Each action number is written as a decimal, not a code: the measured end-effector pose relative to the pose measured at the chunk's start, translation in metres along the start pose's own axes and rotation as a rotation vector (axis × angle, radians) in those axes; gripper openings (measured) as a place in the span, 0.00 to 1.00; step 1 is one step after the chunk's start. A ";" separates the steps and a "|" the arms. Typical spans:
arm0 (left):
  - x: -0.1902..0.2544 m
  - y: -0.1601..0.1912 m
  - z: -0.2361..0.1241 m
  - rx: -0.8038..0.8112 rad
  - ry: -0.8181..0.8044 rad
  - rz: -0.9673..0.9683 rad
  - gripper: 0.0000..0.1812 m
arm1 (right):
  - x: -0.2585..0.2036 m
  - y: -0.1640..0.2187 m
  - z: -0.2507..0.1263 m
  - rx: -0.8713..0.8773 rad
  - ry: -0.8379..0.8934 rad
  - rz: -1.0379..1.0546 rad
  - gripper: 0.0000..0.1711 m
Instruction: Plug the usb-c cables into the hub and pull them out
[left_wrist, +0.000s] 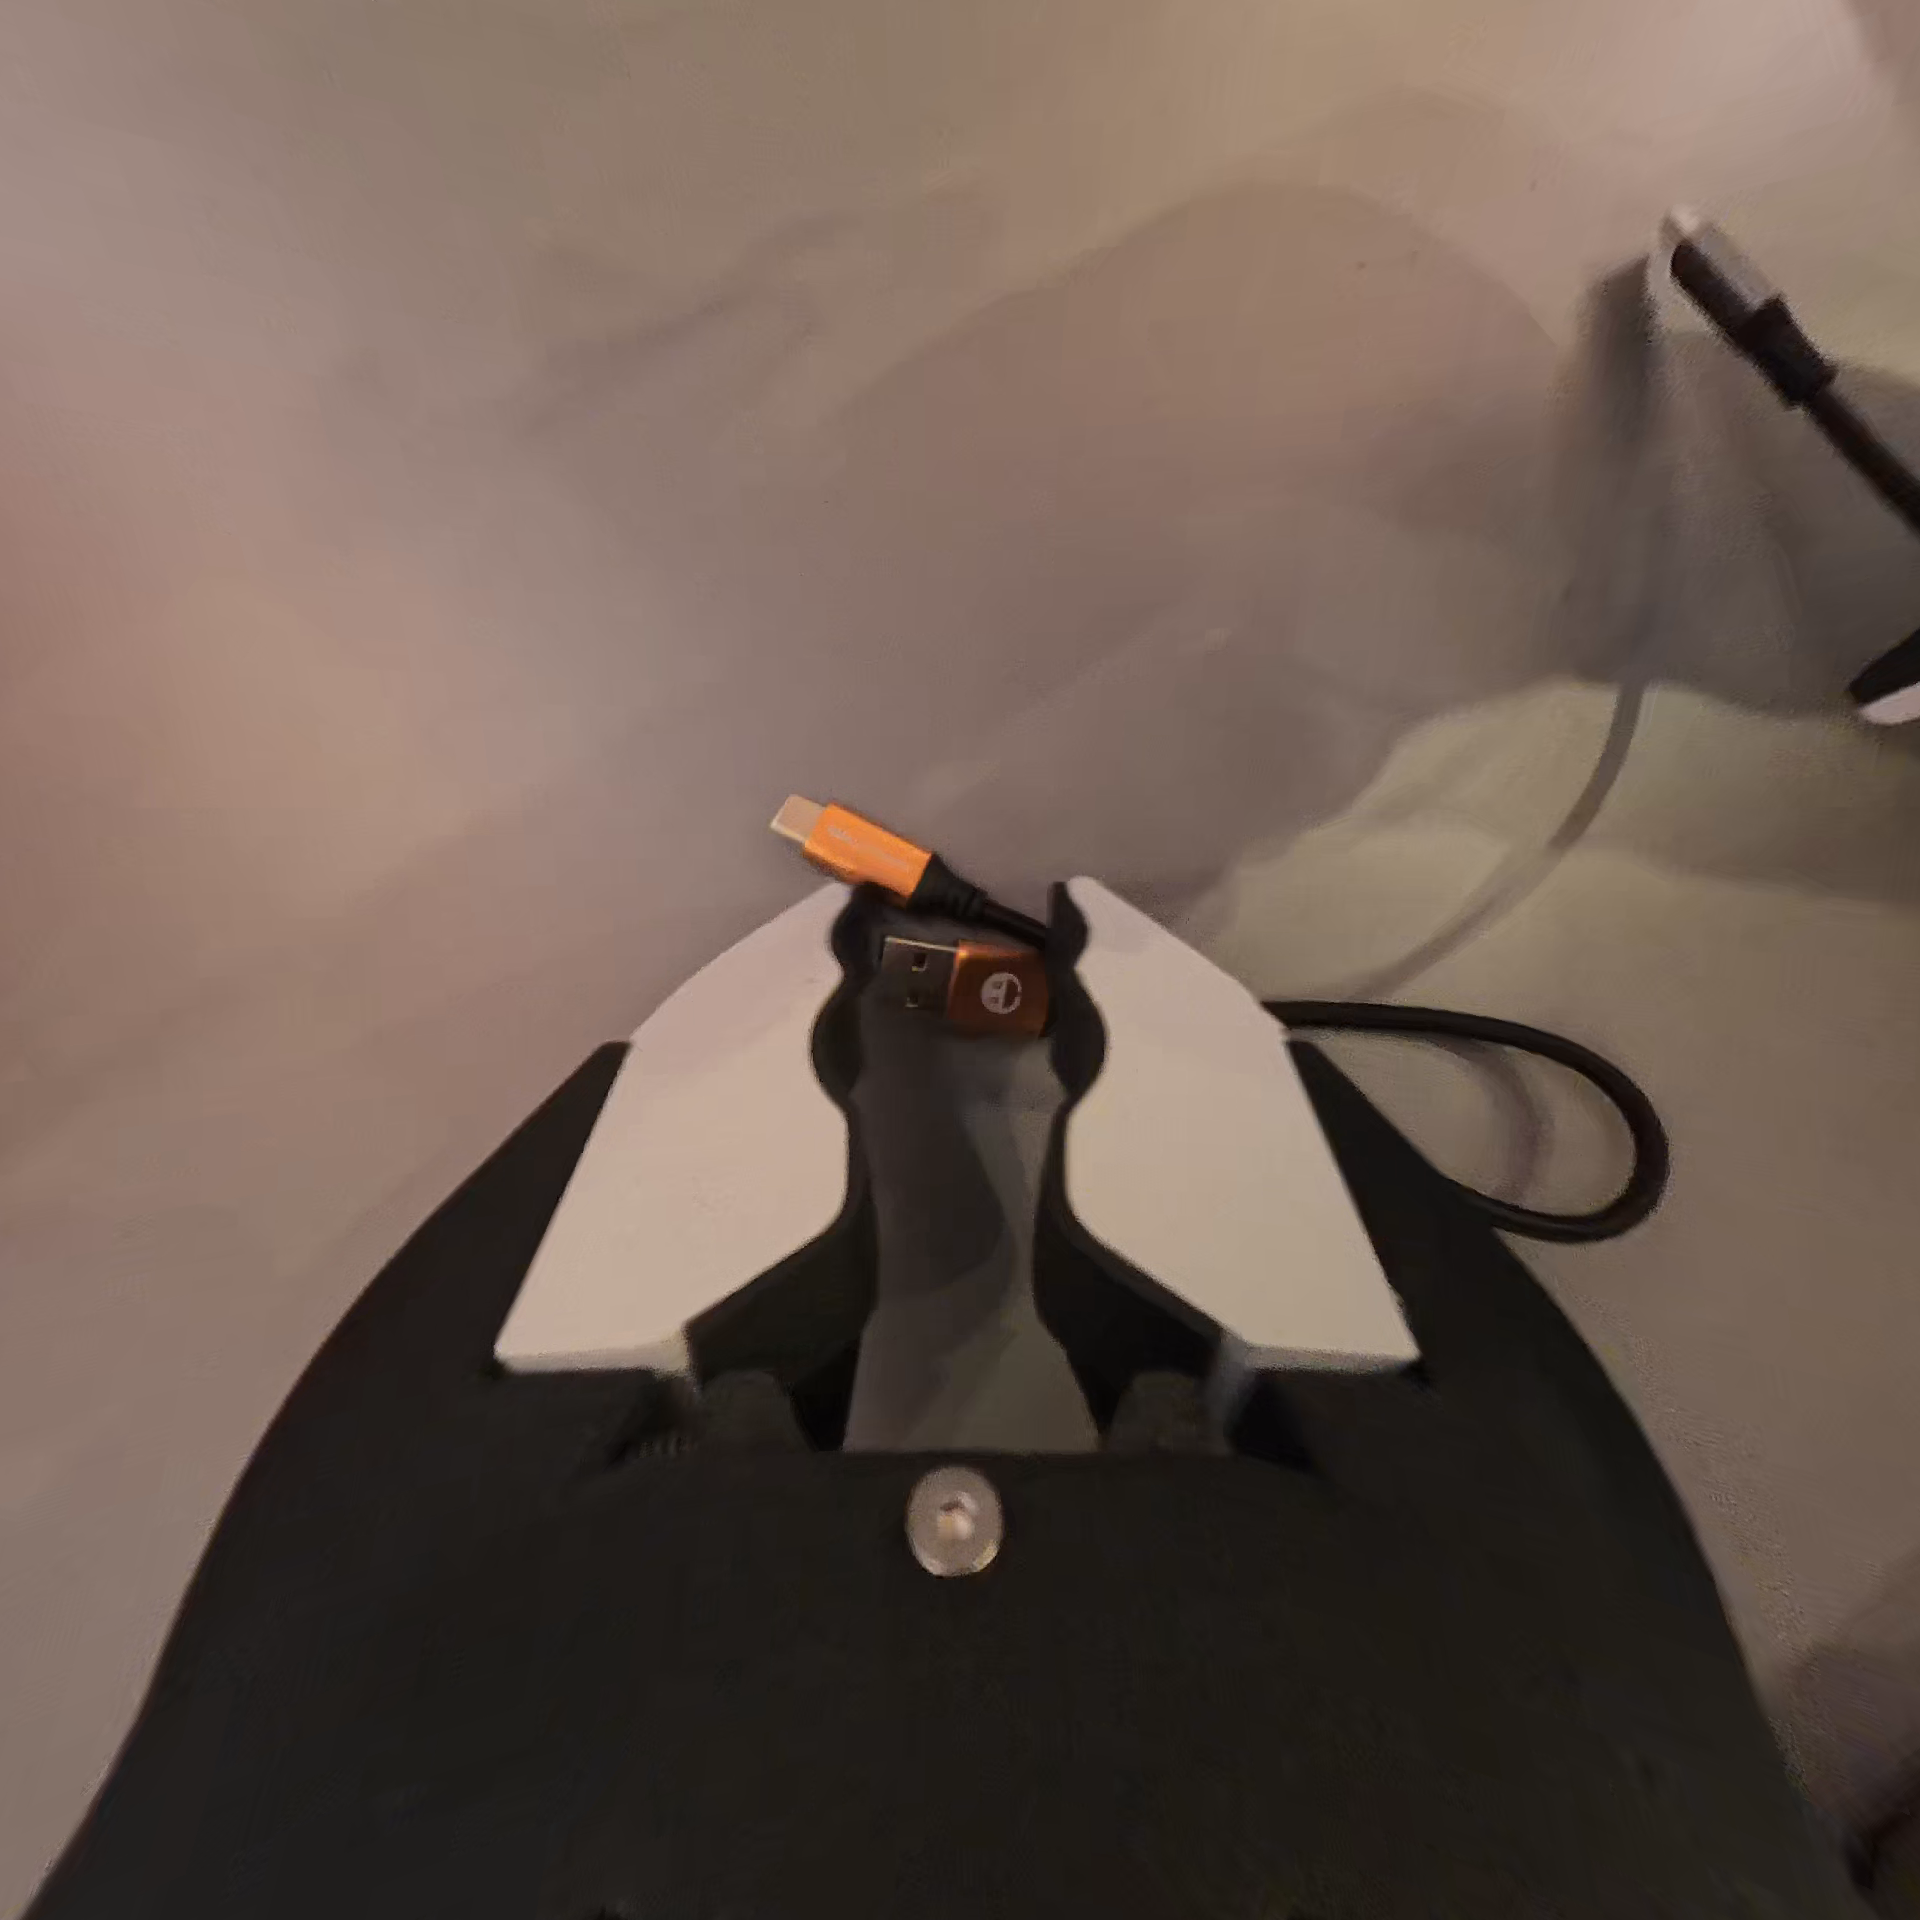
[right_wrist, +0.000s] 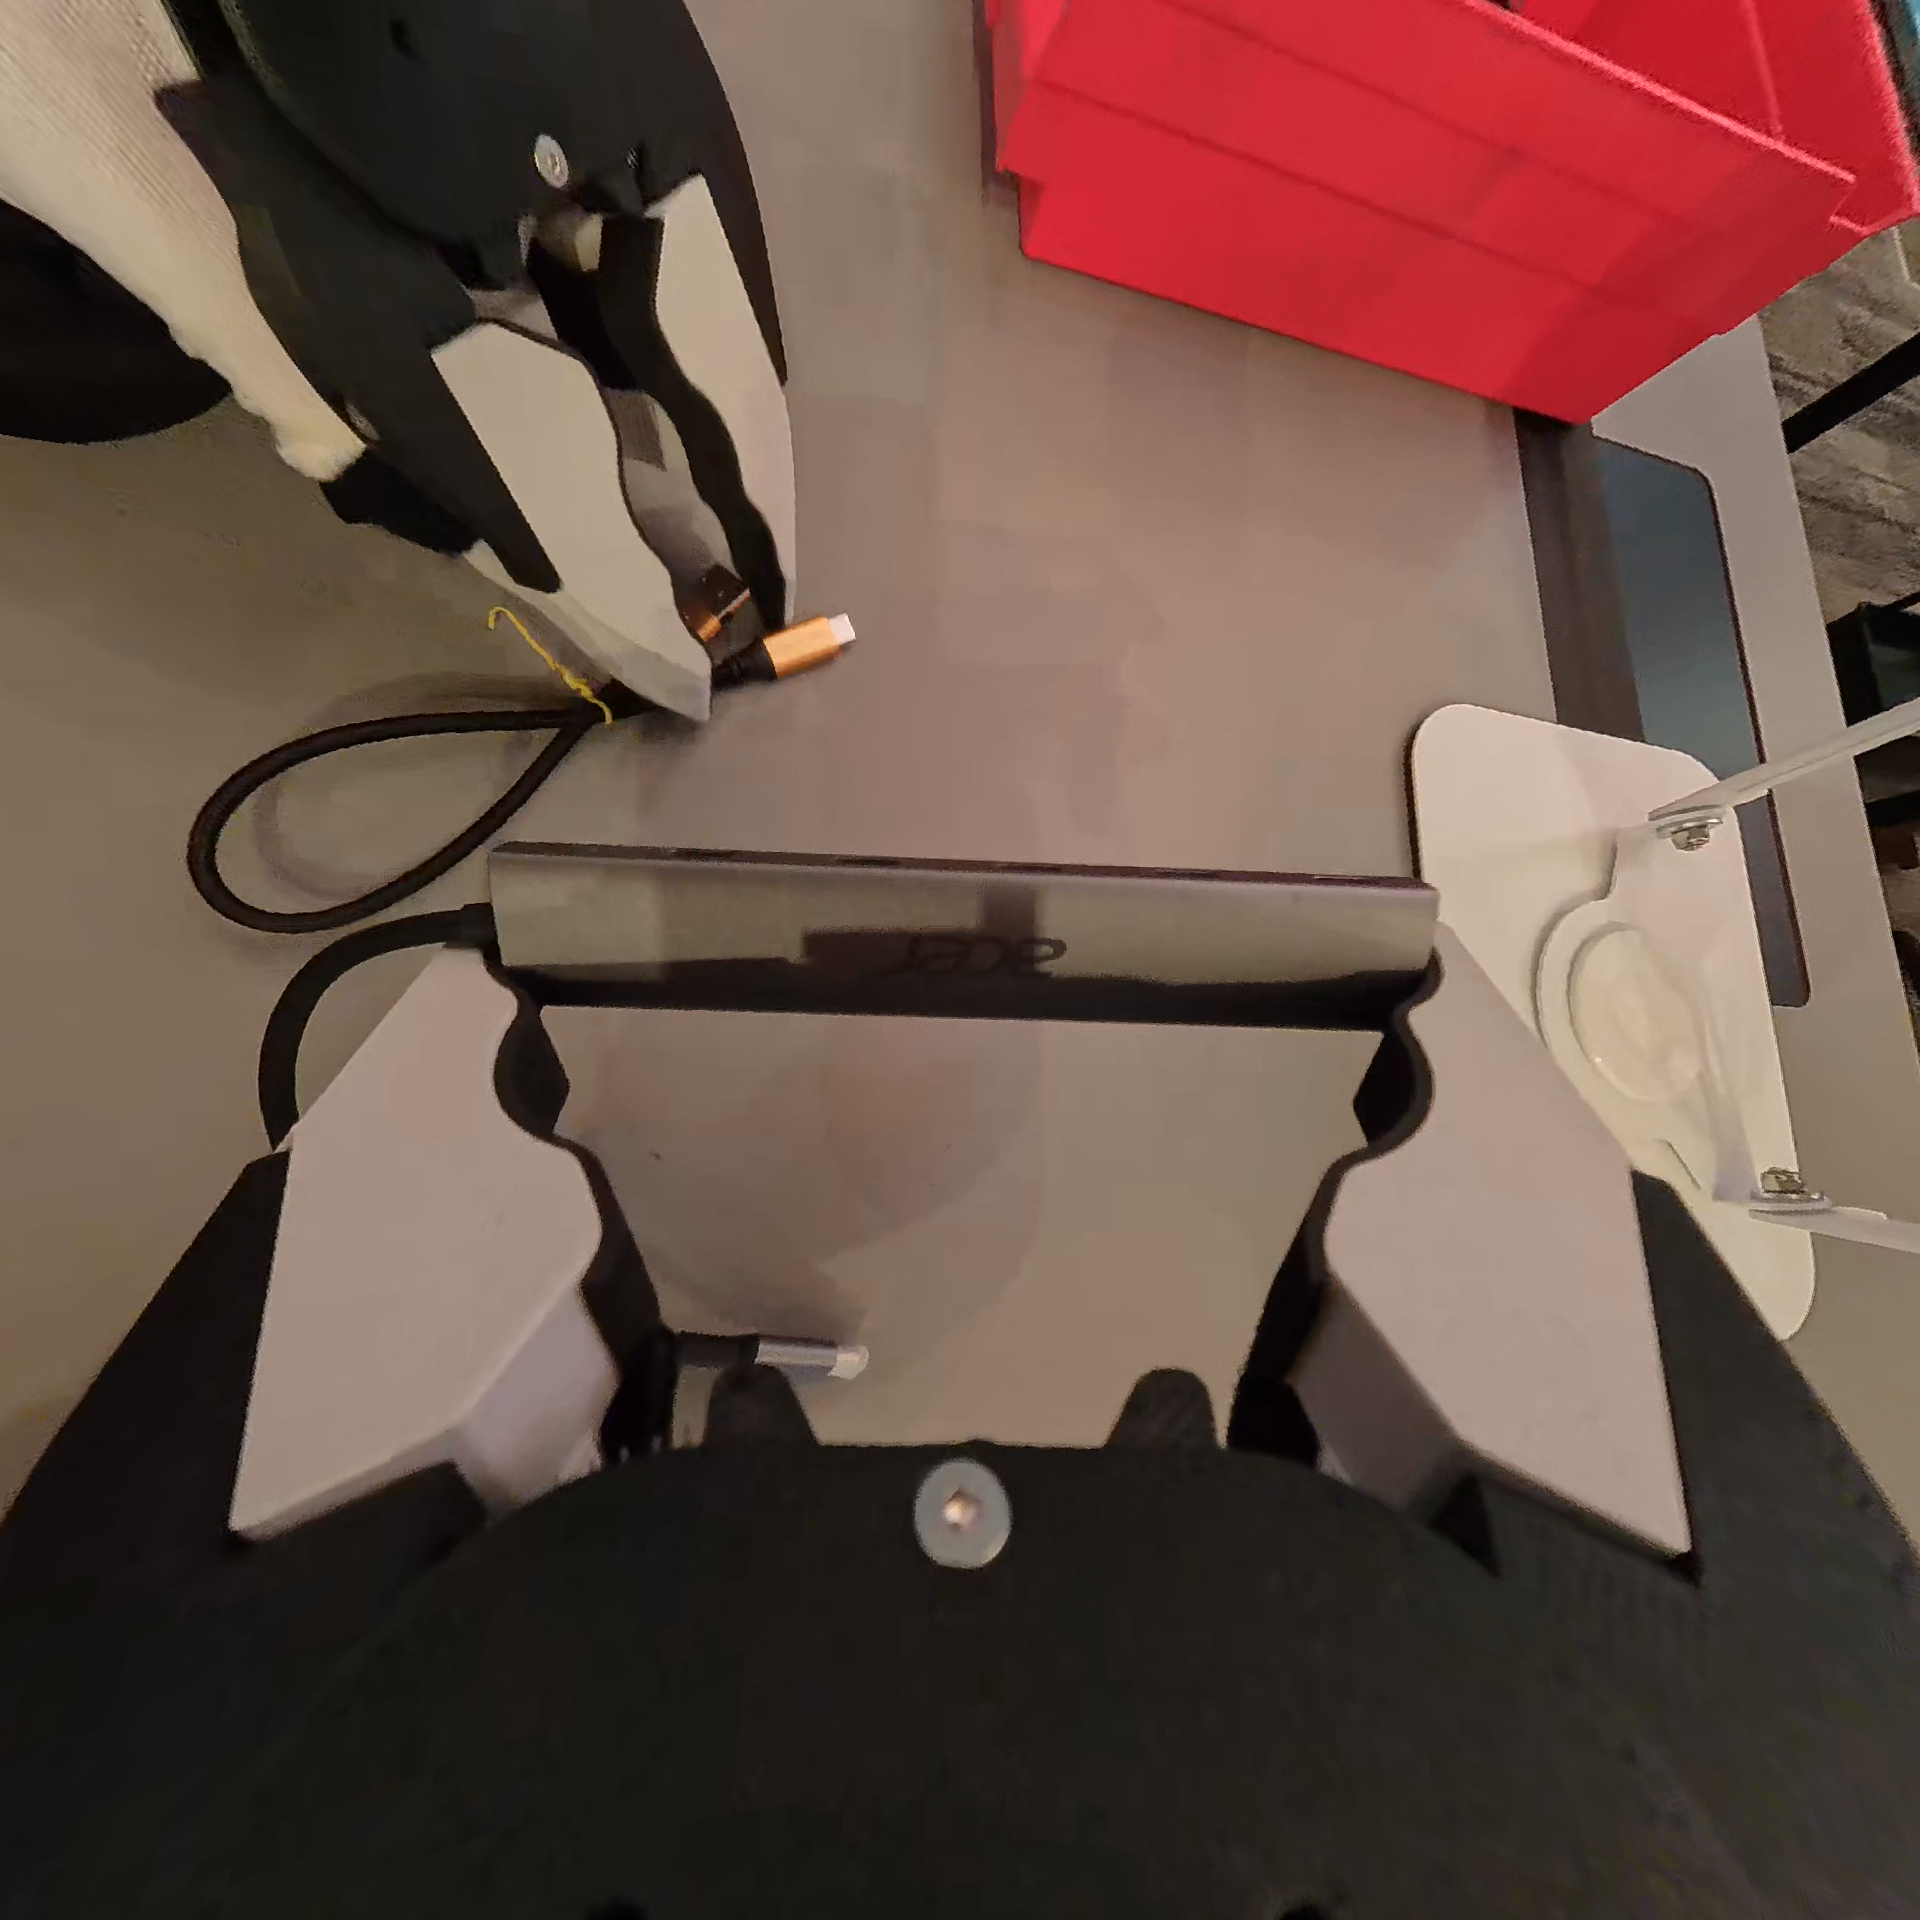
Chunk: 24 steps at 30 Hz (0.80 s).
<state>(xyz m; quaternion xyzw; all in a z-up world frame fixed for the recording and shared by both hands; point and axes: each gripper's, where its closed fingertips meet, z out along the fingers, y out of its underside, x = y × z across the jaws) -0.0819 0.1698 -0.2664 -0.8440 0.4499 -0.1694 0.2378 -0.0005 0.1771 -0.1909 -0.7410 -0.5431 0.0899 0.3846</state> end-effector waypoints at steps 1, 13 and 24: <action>0.000 -0.001 0.002 -0.016 -0.007 0.039 0.15 | 0.000 0.000 -0.001 0.001 0.002 -0.001 0.89; 0.005 -0.024 0.005 -0.170 0.220 0.782 0.19 | 0.003 0.010 -0.005 0.001 0.007 0.016 0.89; 0.005 -0.020 0.013 0.065 0.037 0.473 0.10 | 0.003 0.014 -0.001 0.013 -0.006 0.028 0.90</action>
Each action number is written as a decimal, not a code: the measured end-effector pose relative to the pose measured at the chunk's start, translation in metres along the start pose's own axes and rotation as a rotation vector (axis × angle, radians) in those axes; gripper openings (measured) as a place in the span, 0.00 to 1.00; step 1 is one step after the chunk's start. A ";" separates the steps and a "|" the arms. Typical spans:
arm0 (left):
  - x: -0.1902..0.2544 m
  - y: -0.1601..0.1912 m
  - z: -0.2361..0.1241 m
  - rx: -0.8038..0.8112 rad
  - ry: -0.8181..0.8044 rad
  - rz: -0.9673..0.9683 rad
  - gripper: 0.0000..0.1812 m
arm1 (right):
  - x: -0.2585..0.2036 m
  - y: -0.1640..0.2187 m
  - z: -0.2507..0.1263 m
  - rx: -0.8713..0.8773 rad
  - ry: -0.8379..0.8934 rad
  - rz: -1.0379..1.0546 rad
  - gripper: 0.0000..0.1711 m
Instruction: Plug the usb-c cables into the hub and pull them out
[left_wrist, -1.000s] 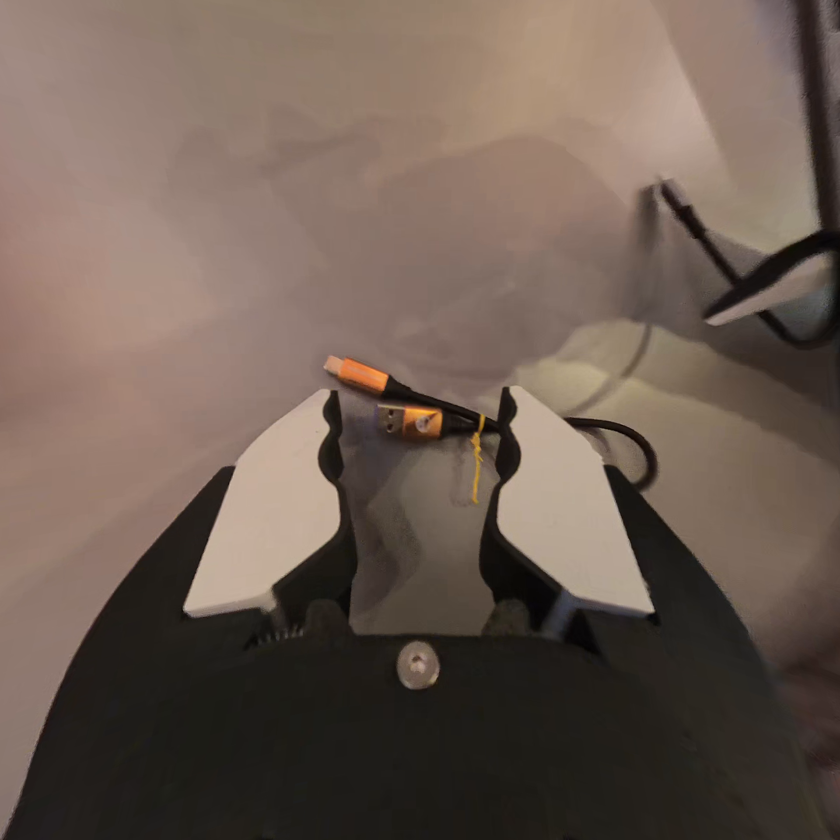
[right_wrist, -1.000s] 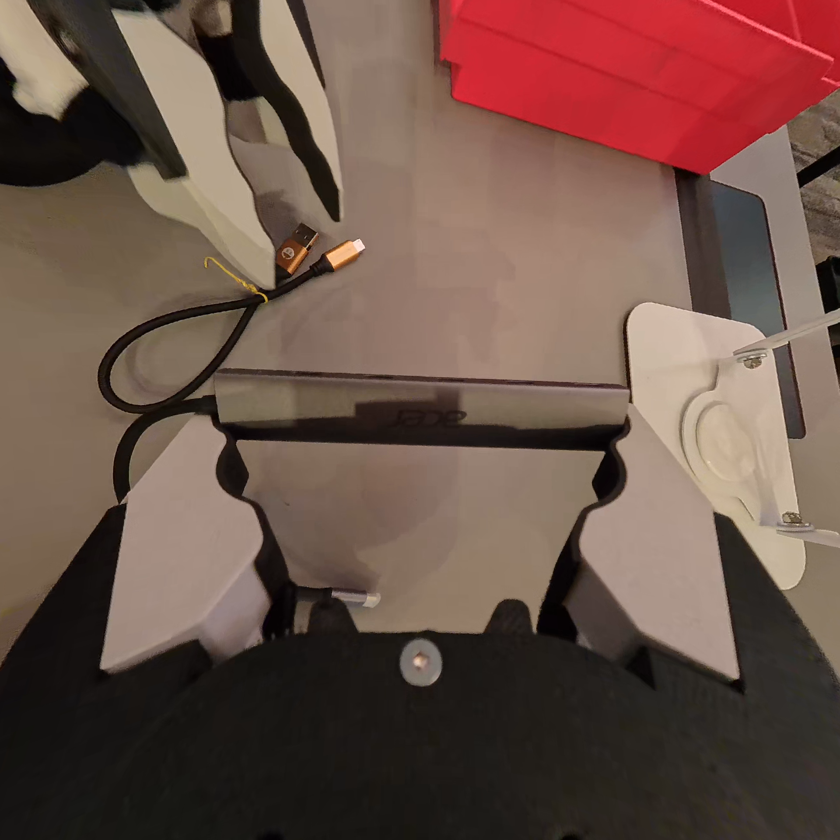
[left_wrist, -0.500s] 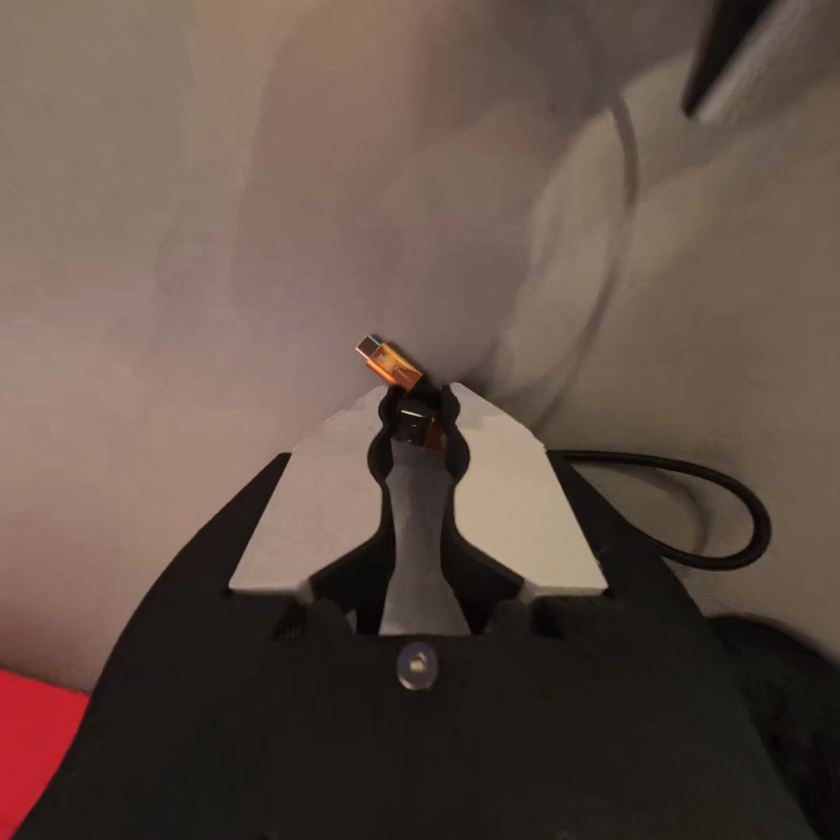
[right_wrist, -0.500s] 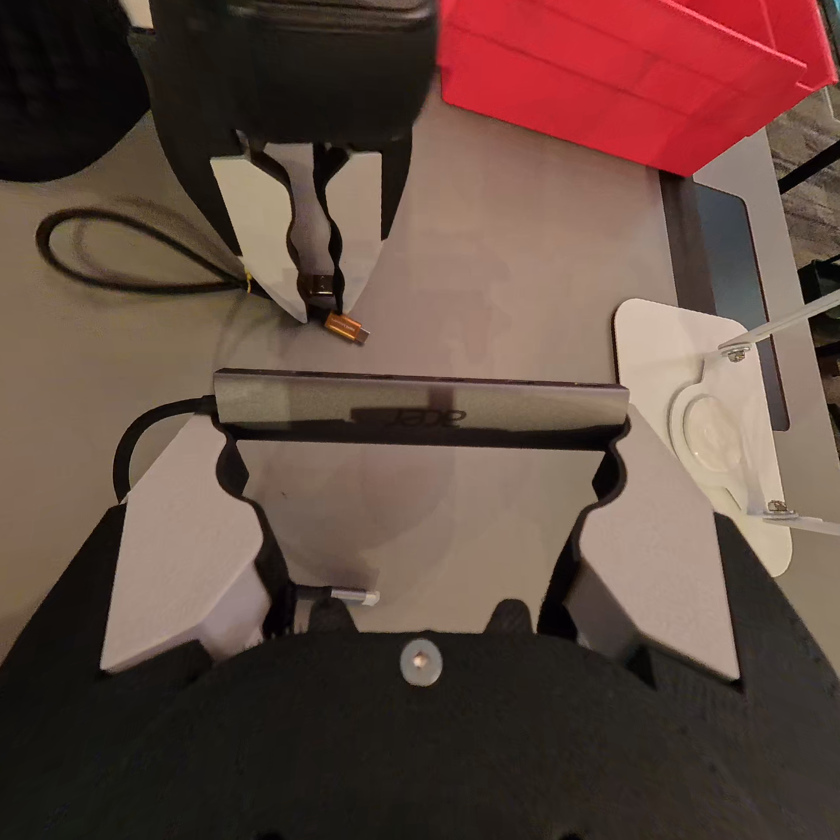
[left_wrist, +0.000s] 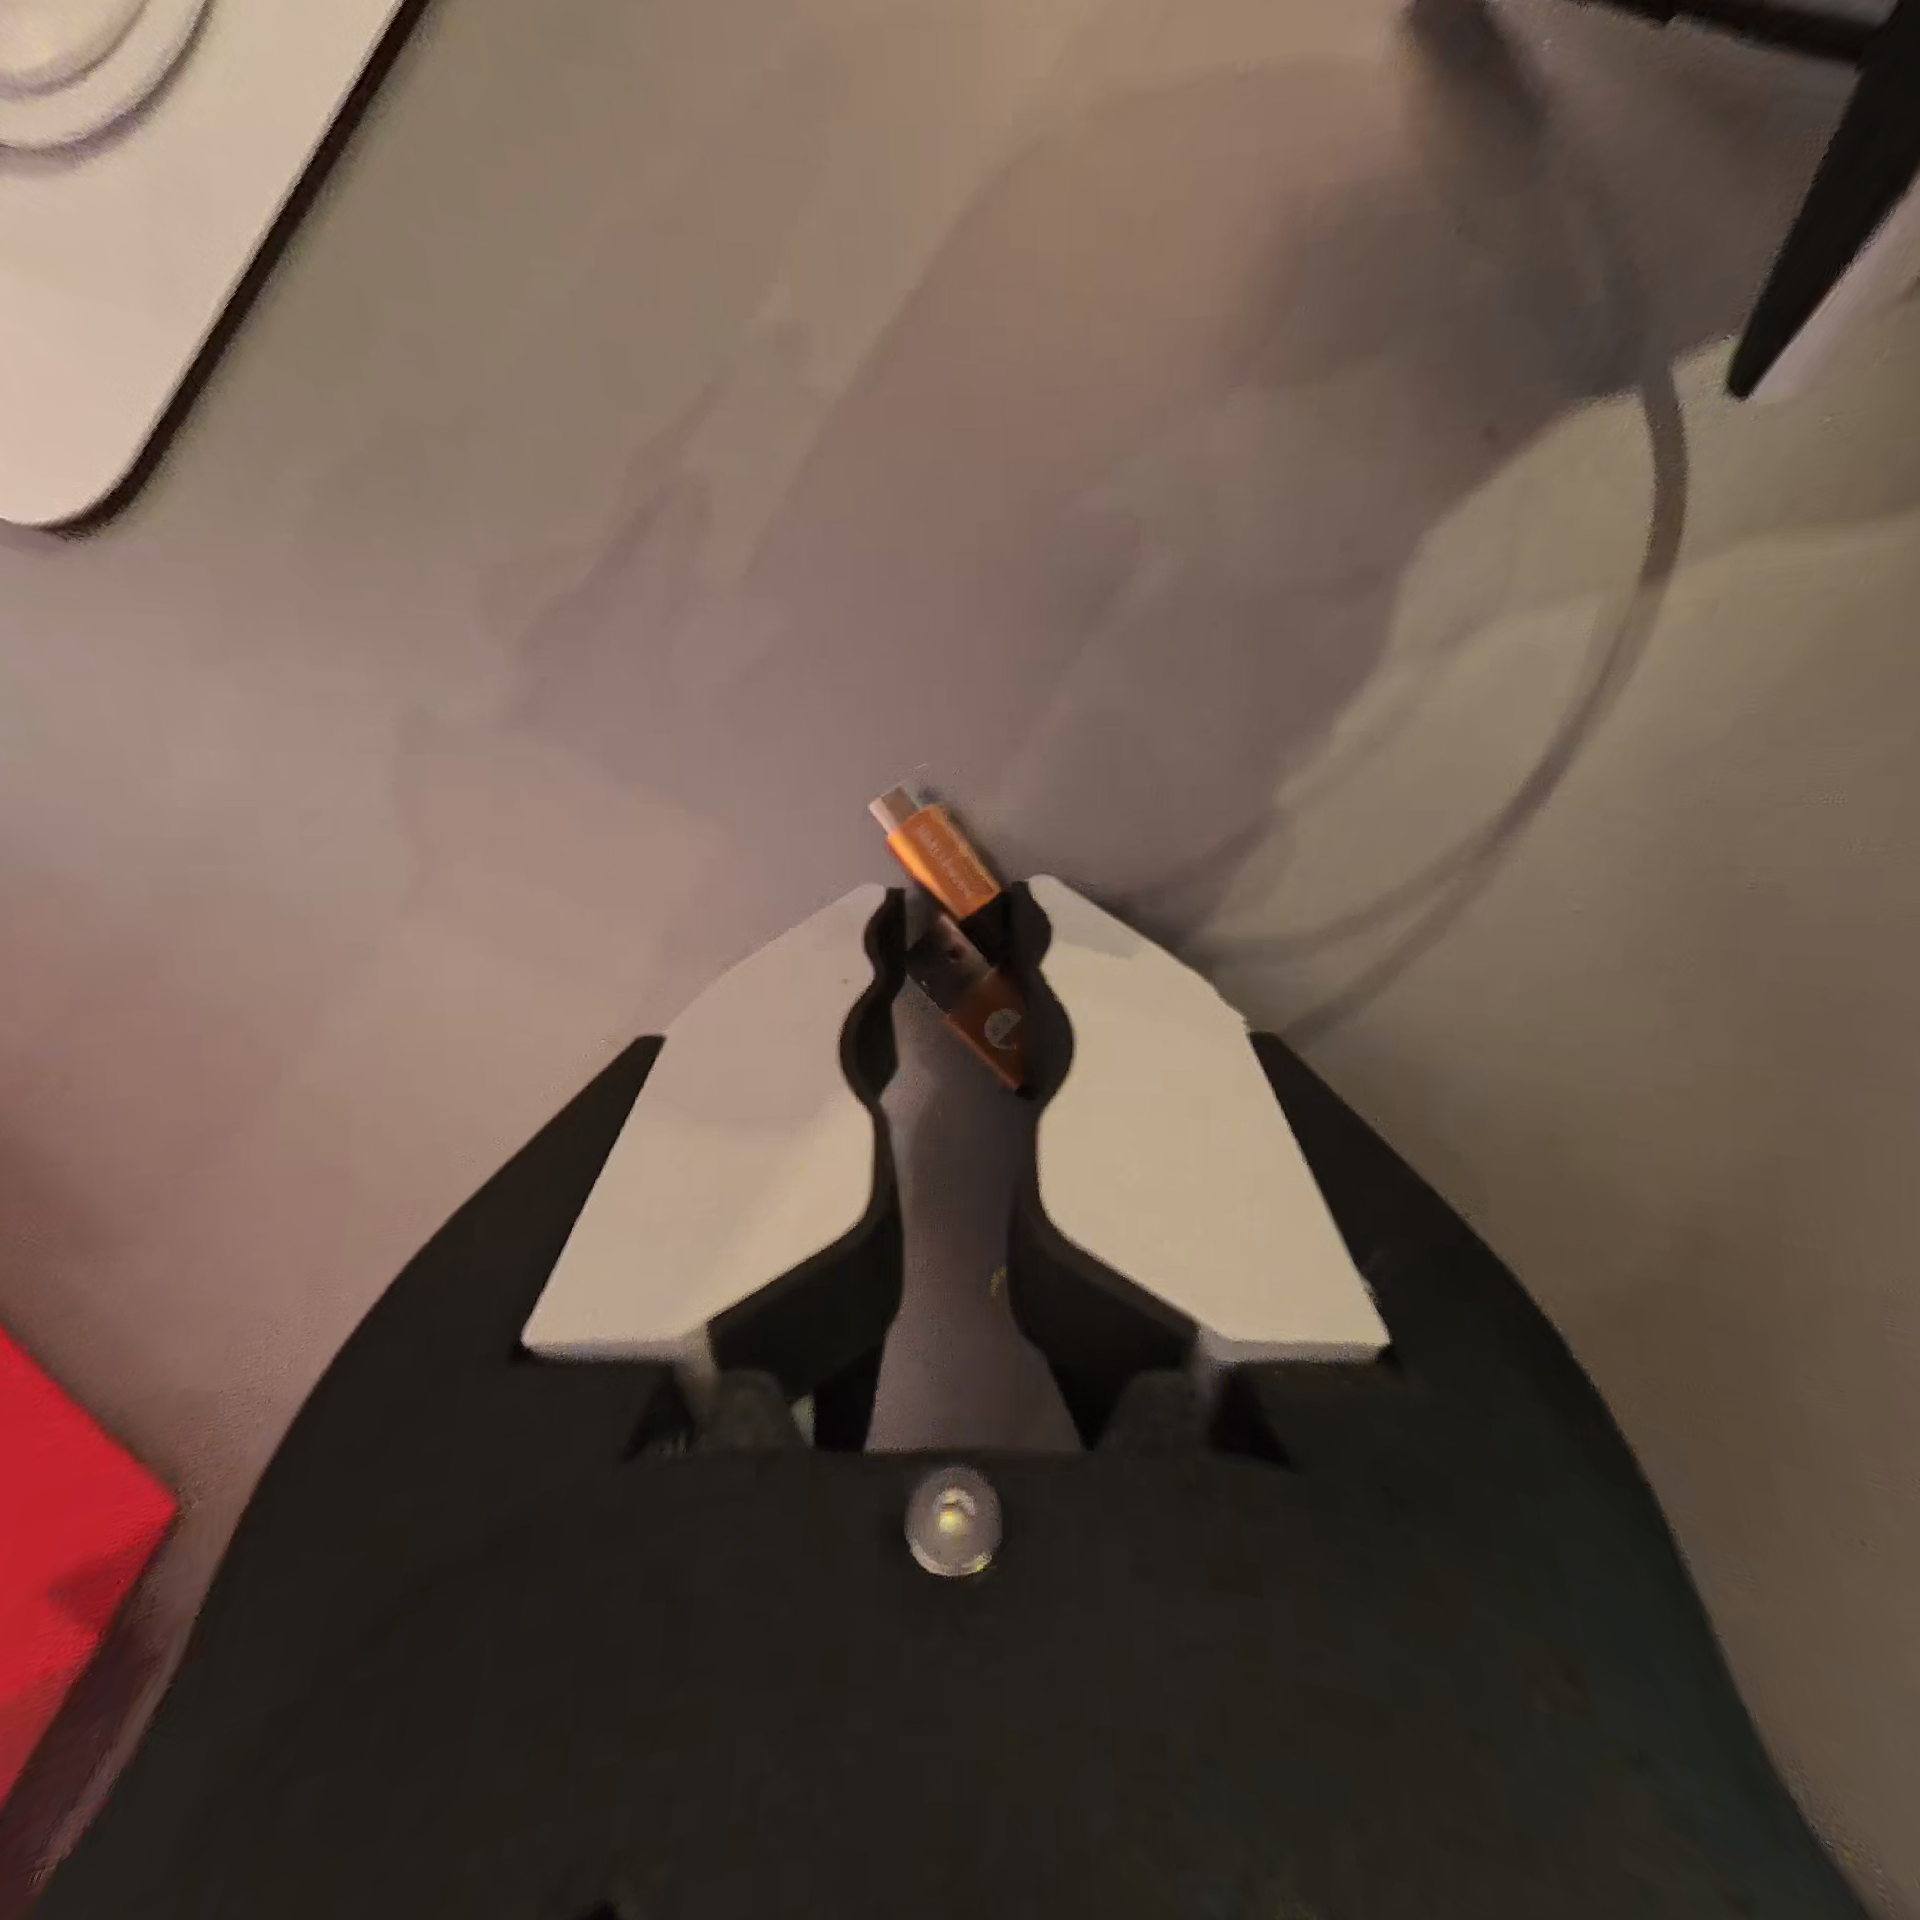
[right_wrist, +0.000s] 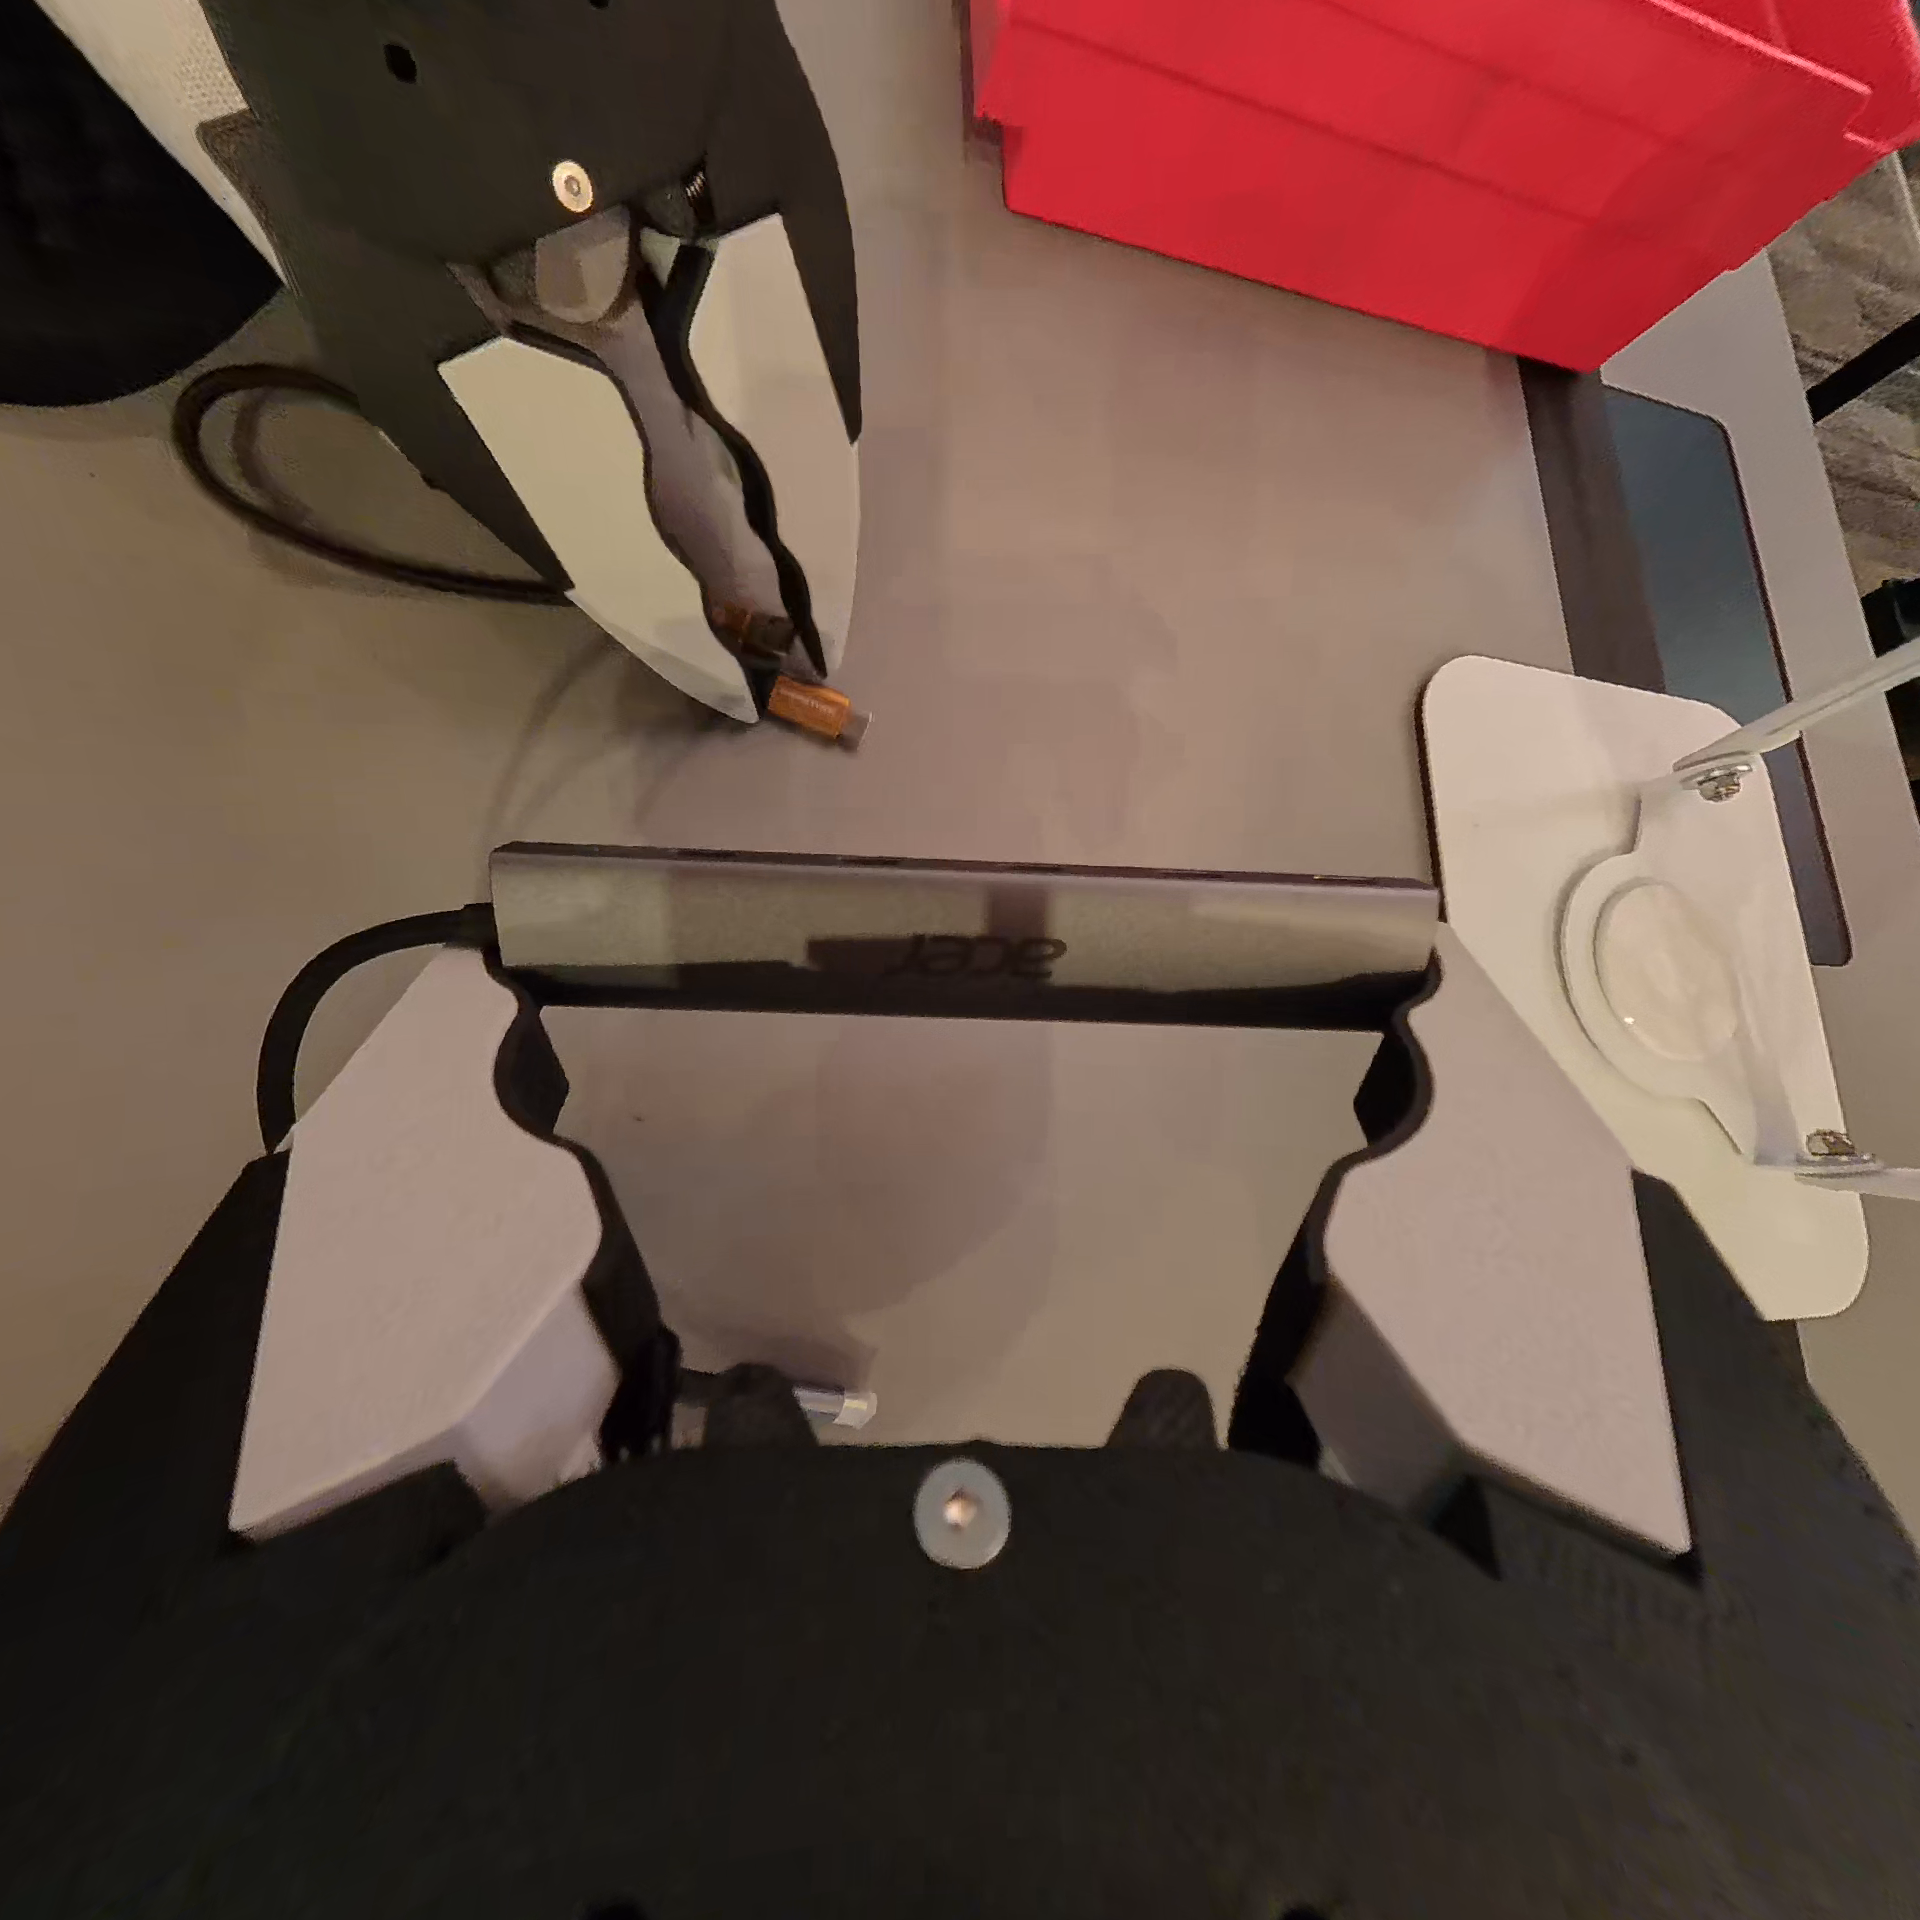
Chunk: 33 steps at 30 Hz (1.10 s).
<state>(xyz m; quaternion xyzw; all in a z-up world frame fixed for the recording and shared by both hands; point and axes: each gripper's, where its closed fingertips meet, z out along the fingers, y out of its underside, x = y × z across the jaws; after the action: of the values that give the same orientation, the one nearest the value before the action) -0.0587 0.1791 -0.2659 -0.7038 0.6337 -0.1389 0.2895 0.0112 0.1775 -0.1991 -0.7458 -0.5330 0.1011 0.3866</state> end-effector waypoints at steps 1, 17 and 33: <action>0.002 -0.001 0.000 0.010 0.005 -0.005 0.10 | -0.001 -0.001 0.000 0.001 -0.001 -0.002 0.90; 0.009 -0.016 -0.015 0.069 0.177 0.059 0.08 | -0.004 0.001 0.003 0.022 -0.027 -0.005 0.89; 0.035 0.000 -0.007 -0.122 0.415 0.378 0.08 | -0.008 0.007 0.009 -0.002 -0.041 -0.026 0.89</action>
<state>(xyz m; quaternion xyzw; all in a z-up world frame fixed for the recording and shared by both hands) -0.0568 0.1436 -0.2662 -0.5457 0.8065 -0.1854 0.1316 0.0082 0.1740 -0.2117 -0.7371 -0.5504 0.1107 0.3763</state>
